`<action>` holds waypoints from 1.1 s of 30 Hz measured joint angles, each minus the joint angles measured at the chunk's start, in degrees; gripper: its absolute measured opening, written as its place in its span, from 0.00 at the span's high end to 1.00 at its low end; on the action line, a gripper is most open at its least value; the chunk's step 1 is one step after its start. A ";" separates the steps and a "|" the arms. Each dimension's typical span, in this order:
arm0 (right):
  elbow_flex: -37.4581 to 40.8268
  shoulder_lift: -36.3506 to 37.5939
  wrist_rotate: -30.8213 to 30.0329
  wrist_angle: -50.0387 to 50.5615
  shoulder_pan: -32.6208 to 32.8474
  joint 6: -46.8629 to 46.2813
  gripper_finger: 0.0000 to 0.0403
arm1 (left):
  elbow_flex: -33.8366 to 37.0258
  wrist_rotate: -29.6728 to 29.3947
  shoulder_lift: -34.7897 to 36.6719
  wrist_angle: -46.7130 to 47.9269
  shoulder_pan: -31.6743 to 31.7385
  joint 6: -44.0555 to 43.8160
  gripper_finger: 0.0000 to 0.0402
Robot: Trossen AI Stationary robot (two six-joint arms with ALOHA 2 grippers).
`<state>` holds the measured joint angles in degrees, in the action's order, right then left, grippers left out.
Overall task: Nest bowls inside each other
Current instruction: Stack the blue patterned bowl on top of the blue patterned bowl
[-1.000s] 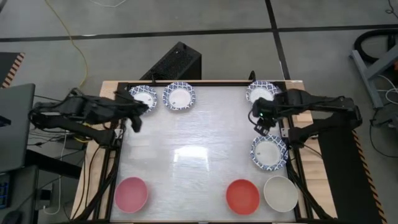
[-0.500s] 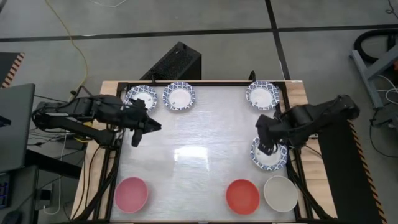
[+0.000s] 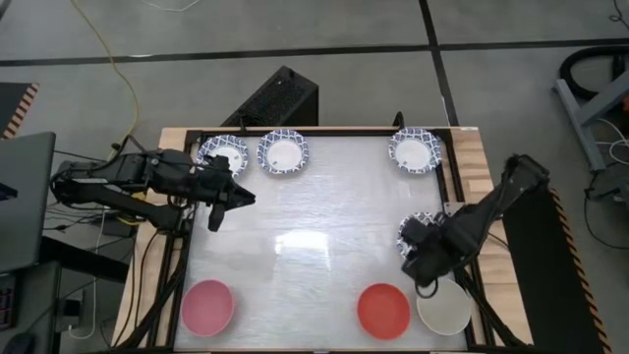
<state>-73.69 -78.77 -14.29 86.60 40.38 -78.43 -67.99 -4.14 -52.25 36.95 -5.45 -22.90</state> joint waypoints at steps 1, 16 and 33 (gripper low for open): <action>0.00 -0.85 0.61 -0.10 0.60 -1.38 0.37 | 0.00 0.02 0.00 0.00 0.00 -0.02 0.89; 10.38 -2.37 8.49 -17.22 -0.79 -4.72 0.37 | 0.00 12.67 0.00 -0.33 6.05 -3.81 0.89; 20.77 -3.69 9.55 -23.06 -3.67 2.12 0.37 | 0.00 16.91 0.00 3.68 13.84 -0.82 0.89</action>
<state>-52.92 -82.46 -4.74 63.55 36.71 -76.31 -67.99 12.77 -52.25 40.62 8.38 -23.72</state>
